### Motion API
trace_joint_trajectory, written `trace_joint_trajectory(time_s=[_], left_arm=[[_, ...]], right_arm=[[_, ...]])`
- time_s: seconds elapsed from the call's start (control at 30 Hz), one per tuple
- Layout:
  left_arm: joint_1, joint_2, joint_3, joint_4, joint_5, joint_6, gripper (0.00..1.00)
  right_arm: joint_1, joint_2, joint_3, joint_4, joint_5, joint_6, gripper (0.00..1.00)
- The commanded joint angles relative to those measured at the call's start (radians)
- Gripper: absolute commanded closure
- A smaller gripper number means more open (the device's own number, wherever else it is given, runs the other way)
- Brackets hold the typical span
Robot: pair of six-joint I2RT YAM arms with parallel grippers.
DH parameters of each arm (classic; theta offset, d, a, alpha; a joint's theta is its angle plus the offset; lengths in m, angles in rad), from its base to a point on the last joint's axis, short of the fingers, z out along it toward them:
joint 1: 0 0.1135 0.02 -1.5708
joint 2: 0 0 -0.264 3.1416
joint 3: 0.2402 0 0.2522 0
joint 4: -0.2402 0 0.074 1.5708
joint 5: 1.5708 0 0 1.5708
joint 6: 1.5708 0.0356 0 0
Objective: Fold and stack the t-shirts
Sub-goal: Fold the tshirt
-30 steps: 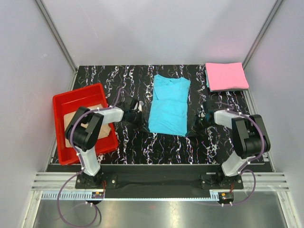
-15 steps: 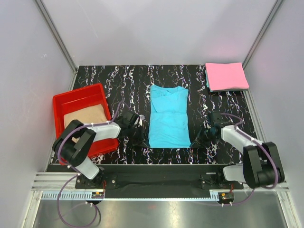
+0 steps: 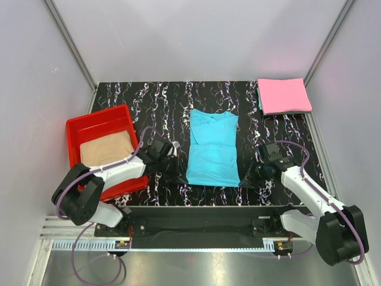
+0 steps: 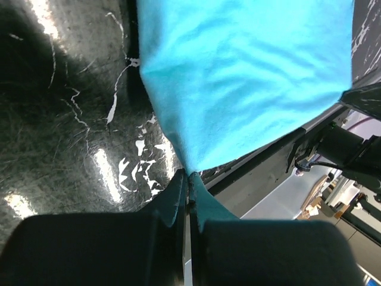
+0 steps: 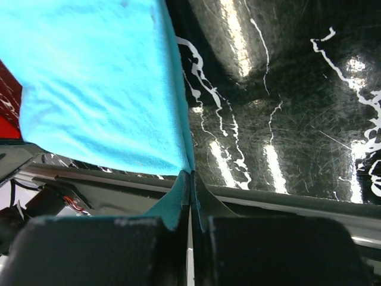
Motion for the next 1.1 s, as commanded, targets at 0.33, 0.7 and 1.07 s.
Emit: trace_joint_trajectory(time_s=[0.33,0.7,1.07], left_arm=[[-0.018,-0.115,0.035,-0.078,-0.056,-0.04,1.0],[-0.065,-0.167,0.021,-0.106,-0.061,-0.048,1.0],[-0.007,-0.045,0.302,-0.25,-0.101,0.059,1.0]], right_arm=[[0.039,-0.089,0.032,-0.06,0.059,0.023,1.0],[0.156,-0.159,0.041,-0.111,0.114,0.124,1.0],[0.156,-0.048,0.285,-0.155,0.209,0.033,1.0]])
